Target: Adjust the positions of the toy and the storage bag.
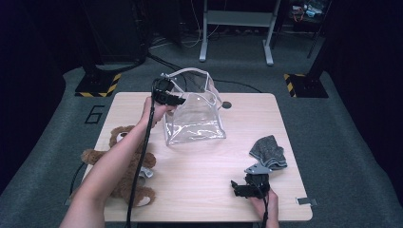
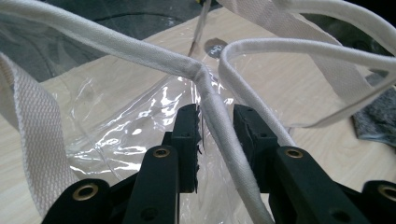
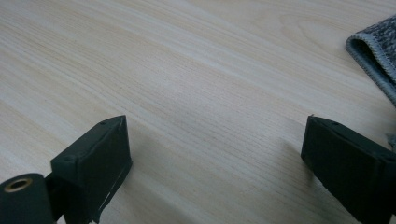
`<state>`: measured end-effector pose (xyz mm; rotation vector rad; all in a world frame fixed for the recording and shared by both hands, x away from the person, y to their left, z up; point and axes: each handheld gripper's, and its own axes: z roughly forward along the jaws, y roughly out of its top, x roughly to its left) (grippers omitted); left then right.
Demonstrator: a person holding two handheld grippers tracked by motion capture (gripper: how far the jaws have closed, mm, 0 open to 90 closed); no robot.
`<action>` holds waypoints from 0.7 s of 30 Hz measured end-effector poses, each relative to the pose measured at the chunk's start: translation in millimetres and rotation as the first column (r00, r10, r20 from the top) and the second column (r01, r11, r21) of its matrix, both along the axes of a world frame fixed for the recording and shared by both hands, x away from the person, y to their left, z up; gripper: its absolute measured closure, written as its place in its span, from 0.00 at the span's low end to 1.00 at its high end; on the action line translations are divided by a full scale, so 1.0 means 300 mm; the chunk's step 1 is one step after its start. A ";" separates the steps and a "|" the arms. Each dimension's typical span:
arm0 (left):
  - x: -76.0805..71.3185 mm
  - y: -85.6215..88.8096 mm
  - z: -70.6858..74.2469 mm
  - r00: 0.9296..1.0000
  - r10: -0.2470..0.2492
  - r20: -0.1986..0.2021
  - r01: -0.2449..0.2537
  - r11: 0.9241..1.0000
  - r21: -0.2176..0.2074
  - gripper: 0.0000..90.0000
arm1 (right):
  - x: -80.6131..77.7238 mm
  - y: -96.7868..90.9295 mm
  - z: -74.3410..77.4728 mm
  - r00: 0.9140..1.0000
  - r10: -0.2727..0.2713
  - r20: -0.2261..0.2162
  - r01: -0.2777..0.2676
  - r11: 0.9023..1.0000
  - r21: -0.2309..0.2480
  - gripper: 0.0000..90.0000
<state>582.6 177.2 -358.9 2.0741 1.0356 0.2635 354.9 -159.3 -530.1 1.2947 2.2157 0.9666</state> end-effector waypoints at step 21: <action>-0.057 0.013 0.005 0.998 0.018 0.058 -0.019 1.000 0.005 0.68 | -0.002 0.004 0.000 1.000 -0.017 0.000 0.017 1.000 0.001 0.08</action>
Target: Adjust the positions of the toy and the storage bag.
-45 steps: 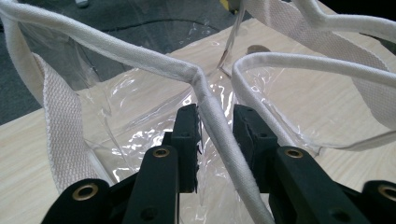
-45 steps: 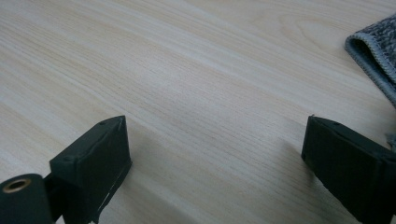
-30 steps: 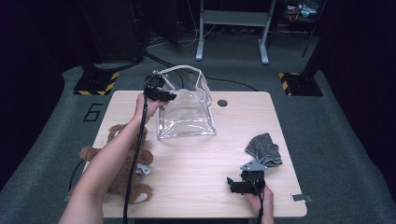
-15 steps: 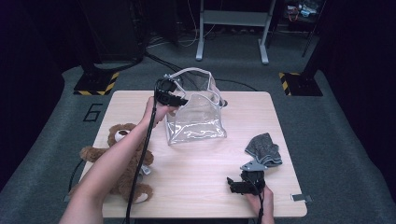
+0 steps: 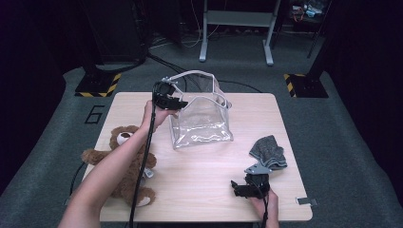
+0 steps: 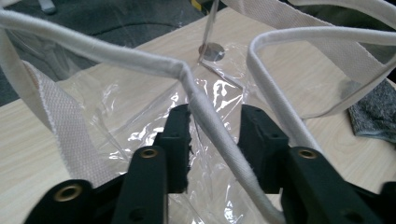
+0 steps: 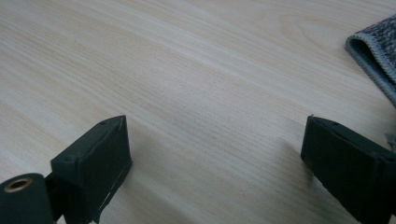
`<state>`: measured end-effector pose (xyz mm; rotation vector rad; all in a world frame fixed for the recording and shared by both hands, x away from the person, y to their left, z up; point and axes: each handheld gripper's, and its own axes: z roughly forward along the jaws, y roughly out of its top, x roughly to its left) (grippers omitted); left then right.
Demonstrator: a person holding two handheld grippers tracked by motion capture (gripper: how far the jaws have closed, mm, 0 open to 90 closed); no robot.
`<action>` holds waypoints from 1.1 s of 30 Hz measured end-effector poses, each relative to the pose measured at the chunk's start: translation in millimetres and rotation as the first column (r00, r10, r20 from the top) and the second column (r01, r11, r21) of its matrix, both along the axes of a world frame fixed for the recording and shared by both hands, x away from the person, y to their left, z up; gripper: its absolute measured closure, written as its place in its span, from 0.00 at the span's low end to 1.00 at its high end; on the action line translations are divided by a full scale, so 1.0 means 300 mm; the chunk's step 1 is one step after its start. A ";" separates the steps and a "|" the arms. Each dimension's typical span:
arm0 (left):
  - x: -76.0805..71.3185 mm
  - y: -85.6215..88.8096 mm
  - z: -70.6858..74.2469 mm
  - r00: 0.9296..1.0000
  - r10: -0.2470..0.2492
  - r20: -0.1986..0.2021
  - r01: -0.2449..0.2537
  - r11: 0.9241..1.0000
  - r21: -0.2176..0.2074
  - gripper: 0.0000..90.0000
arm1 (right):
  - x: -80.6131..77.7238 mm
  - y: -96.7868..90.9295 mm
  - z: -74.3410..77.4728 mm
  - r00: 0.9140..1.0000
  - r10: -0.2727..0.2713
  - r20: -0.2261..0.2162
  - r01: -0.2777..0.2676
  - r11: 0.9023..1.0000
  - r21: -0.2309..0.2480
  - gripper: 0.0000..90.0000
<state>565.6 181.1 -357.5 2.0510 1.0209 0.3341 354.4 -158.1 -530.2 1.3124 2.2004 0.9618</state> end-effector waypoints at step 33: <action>-0.020 0.101 0.015 0.993 0.117 0.028 -0.117 0.993 -0.004 0.19 | 0.402 0.140 0.218 0.985 -0.031 0.172 0.025 0.999 0.033 0.31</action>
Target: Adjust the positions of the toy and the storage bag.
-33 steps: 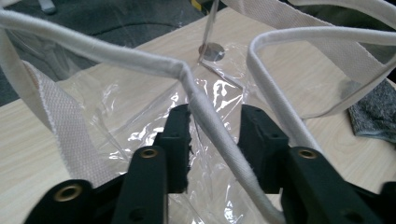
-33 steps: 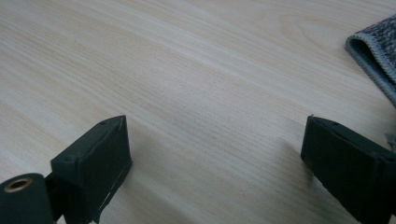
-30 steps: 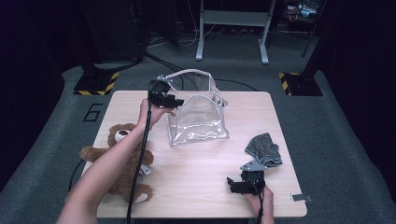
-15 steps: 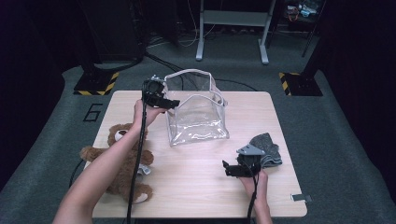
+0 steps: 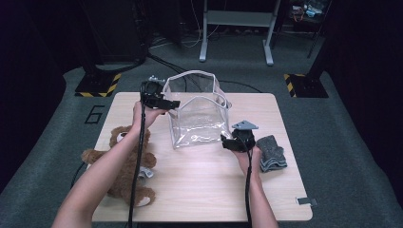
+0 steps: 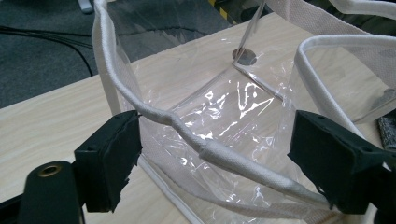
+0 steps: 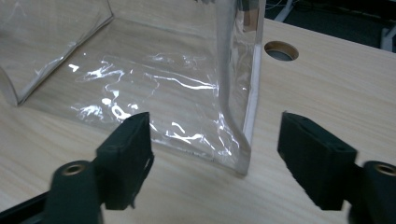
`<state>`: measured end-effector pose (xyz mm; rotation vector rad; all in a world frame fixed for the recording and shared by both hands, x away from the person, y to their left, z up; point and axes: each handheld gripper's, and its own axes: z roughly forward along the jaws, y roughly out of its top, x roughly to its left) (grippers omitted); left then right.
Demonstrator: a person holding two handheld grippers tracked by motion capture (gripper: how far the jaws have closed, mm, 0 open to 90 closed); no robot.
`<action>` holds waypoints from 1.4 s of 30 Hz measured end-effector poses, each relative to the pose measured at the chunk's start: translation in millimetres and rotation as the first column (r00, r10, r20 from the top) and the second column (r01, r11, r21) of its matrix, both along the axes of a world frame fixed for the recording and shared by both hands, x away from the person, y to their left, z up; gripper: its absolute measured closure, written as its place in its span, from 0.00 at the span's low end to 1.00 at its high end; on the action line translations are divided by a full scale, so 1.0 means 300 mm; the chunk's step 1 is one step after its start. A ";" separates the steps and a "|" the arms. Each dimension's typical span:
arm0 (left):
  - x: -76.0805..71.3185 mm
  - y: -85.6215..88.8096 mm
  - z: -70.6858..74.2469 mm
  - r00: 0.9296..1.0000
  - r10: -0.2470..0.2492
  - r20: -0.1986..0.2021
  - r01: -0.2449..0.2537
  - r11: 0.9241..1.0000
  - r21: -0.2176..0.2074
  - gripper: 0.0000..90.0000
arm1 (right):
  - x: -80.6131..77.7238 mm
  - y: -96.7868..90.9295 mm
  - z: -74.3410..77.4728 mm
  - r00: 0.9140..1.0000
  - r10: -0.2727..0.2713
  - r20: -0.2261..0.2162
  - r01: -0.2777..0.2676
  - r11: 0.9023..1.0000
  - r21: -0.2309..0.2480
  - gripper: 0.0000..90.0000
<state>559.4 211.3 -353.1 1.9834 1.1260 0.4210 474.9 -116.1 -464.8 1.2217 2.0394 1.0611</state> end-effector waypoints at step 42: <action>-0.023 0.037 -0.009 1.000 -0.003 -0.029 0.002 1.000 -0.003 0.75 | 0.005 0.028 0.020 0.998 -0.060 0.020 0.060 0.998 -0.005 0.96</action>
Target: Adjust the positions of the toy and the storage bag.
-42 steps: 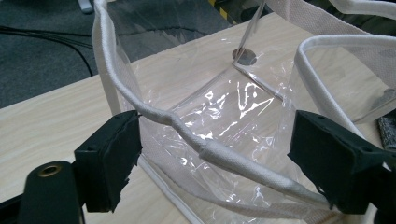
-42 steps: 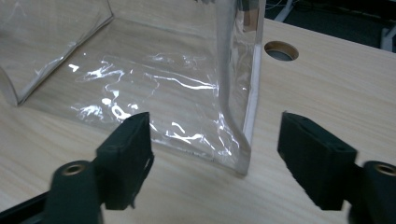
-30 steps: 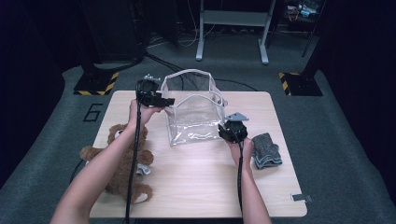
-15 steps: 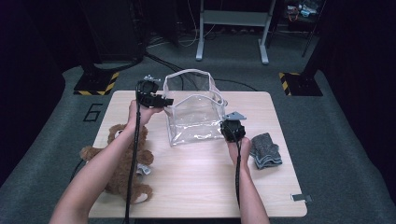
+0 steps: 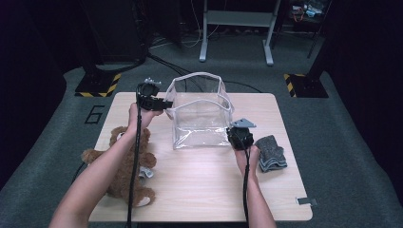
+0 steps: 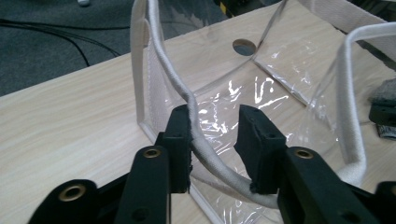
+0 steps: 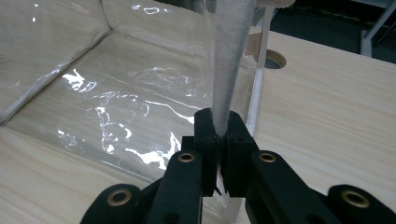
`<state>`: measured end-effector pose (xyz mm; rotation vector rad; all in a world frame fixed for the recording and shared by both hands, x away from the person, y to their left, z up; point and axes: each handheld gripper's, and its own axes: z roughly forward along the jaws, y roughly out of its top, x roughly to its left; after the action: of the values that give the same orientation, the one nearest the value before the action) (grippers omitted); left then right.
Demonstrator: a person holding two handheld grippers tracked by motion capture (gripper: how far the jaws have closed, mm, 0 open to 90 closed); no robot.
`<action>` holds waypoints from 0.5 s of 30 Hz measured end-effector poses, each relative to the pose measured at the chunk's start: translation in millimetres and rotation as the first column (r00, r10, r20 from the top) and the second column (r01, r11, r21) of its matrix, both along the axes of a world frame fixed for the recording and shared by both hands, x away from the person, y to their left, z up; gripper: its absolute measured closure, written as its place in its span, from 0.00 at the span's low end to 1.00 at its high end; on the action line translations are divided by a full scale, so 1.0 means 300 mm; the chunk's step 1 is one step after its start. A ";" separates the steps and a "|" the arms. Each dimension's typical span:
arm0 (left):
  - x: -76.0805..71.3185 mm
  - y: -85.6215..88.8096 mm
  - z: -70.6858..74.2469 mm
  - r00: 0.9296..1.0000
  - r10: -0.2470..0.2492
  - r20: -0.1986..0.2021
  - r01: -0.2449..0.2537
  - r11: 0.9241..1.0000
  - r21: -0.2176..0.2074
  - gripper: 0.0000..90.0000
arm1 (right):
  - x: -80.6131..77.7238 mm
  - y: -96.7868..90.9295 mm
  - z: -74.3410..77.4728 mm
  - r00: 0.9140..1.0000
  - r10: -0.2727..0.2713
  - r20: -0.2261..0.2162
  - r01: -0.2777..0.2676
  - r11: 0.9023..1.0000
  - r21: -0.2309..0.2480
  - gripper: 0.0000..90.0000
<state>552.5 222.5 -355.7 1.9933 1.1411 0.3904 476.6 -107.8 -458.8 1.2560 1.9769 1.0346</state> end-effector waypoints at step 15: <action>-0.036 0.014 0.010 0.999 -0.019 -0.035 0.018 1.000 -0.011 0.90 | -0.065 -0.010 0.003 1.000 0.018 -0.002 -0.018 1.000 0.004 0.96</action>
<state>541.8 226.7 -352.6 2.0070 1.1431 0.3404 456.9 -110.7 -457.7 1.2441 1.9921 1.0474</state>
